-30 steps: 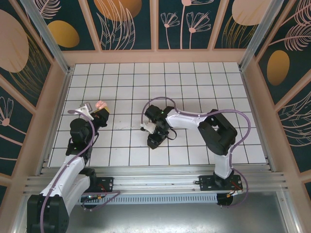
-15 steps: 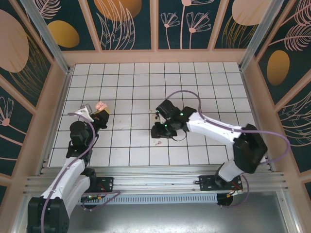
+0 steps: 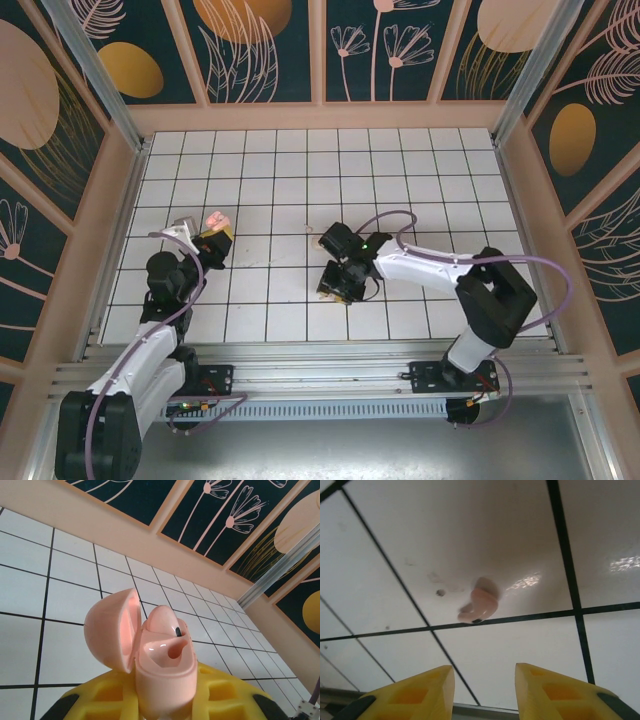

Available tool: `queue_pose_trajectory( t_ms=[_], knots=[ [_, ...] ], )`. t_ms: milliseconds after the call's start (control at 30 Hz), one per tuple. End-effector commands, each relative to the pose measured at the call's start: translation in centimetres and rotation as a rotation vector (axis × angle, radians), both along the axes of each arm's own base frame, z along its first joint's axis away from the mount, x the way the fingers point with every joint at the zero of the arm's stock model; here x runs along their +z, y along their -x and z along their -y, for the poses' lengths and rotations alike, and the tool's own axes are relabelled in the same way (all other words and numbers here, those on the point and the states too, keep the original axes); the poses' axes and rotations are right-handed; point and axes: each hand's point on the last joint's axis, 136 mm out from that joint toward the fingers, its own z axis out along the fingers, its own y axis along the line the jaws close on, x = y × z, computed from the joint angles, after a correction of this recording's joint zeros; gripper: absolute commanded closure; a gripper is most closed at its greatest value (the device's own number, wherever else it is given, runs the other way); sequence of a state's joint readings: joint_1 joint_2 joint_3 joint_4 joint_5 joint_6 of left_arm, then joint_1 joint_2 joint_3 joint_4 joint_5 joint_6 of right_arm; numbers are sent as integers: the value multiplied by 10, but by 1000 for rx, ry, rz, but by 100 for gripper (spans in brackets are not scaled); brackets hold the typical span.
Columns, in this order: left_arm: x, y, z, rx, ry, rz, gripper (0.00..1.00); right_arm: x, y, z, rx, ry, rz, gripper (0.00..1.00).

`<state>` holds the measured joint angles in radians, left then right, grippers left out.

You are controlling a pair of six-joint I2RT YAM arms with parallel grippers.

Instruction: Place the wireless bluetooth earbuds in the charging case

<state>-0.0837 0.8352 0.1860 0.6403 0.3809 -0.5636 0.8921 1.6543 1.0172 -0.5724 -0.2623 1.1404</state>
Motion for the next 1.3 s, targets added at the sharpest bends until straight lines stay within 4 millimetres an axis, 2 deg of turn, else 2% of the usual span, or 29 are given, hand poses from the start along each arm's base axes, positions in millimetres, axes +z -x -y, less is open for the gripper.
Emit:
queue_pose_trajectory(
  t_ms=[0,167,500,733,900,1067,1267],
  knots=[
    [9,-2,-4,16,-28,54,93,-4,-2,-6,-23,14,-30,62],
    [8,-2,-5,20,-32,51,93,-13,-7,-14,4,18,-41,62],
    [8,0,-4,15,-36,45,93,-17,-22,-21,52,49,-27,63],
    [7,0,-5,24,-40,43,93,-10,-38,-20,72,92,17,60],
    [6,0,-6,29,-41,42,93,-15,-33,-13,85,126,-27,59],
    [6,0,-7,32,-41,44,93,-21,-30,-8,87,151,-47,63],
    [6,0,-8,37,-43,44,93,-26,-37,-12,101,139,-46,66]
  ],
)
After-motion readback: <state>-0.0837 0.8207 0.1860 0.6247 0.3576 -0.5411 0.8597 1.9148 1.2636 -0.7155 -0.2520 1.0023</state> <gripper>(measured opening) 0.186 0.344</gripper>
